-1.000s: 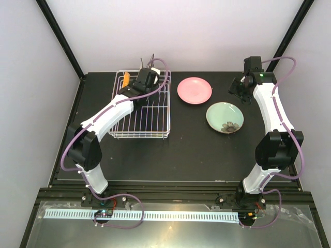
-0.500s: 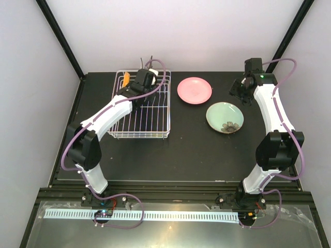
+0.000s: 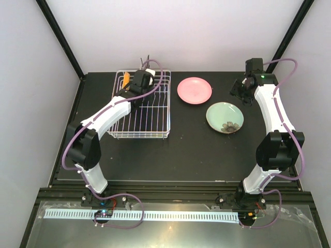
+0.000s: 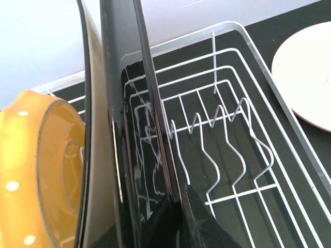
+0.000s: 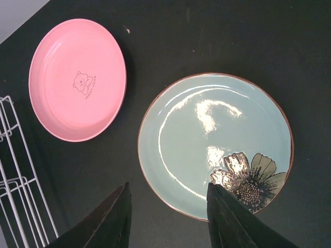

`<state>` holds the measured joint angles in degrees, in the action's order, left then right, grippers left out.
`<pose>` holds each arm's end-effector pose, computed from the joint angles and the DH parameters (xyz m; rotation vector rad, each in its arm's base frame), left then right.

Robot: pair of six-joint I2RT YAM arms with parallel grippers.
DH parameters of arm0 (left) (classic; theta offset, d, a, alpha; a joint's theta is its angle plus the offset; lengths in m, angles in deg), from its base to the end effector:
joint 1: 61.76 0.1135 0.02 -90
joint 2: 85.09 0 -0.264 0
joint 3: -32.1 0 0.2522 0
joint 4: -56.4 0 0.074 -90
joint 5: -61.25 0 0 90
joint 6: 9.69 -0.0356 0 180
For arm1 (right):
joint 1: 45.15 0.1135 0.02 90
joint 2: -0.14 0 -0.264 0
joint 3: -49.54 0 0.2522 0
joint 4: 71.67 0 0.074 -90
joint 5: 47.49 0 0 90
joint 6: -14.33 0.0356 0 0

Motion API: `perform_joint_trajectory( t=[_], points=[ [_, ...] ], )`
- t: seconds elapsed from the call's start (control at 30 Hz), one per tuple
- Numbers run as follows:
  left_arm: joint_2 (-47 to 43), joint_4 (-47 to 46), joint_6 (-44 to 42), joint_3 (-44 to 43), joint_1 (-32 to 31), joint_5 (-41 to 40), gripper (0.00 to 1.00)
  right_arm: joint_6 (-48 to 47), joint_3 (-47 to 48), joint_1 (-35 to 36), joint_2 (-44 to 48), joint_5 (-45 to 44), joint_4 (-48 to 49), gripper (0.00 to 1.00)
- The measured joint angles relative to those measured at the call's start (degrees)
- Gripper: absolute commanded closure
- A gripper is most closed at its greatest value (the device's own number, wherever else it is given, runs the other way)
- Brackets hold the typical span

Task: Load the plates into the dish rack
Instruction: Adjust the plate in the dish rack.

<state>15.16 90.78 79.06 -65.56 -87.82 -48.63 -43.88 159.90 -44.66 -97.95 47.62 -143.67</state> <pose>0.3690 -0.1670 0.2973 0.3275 2.1504 0.1386 0.3587 0.0062 0.3339 0.6818 2.5519 0.3118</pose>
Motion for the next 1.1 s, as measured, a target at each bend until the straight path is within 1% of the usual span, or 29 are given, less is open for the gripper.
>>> perform_joint_trajectory(
  t=[0.17, 0.27, 0.4, 0.43, 0.53, 0.63, 0.7, 0.73, 0.8, 0.93, 1.1],
  points=[
    [0.6, 0.4, 1.4, 0.9, 1.2, 1.5, 0.98, 0.0, 0.0, -0.1, 0.0, 0.0, 0.0, 0.58],
    [0.6, 0.7, 1.6, 3.2, 1.1, 1.4, 0.98, 0.0, 0.0, -0.3, 0.0, 0.0, 0.0, 0.58],
    [0.6, -0.3, 1.7, 3.5, 1.1, 1.3, 0.99, 0.0, 0.0, -0.3, 0.0, 0.0, 0.0, 0.58],
    [0.6, -0.4, 1.7, 3.5, 1.1, 1.2, 0.97, 0.0, 0.0, -0.3, 0.0, 0.0, 0.0, 0.58],
    [0.6, -0.4, 1.7, 3.5, 1.1, 1.2, 0.85, 0.0, 0.0, -0.3, 0.0, 0.1, 0.0, 0.58],
    [0.6, -0.4, 1.6, 3.5, 1.1, 0.8, 0.63, 0.0, 0.0, -0.3, 0.0, 0.1, 0.0, 0.58],
    [0.5, -0.8, 1.2, 3.5, 1.2, 0.3, 0.52, 0.0, 0.0, -0.3, 0.0, 0.2, 0.0, 0.58],
    [0.3, -1.0, 1.3, 3.5, 1.2, 0.0, 0.48, 0.0, 0.0, -0.3, 0.0, 0.3, 0.0, 0.58],
    [-0.4, -1.3, 1.1, 3.5, 1.4, -0.3, 0.46, 0.0, -0.2, -0.3, 0.0, 0.7, 0.3, 0.57],
    [-2.4, -2.2, 1.2, 3.5, 1.6, -0.4, 0.39, -0.3, -1.0, -0.3, 0.1, 1.7, 0.6, 0.57],
    [-4.7, -3.0, 1.2, 3.5, 1.6, 0.5, 0.39, -1.5, -1.2, -0.3, -0.1, 4.5, 0.8, 0.57]
  ],
)
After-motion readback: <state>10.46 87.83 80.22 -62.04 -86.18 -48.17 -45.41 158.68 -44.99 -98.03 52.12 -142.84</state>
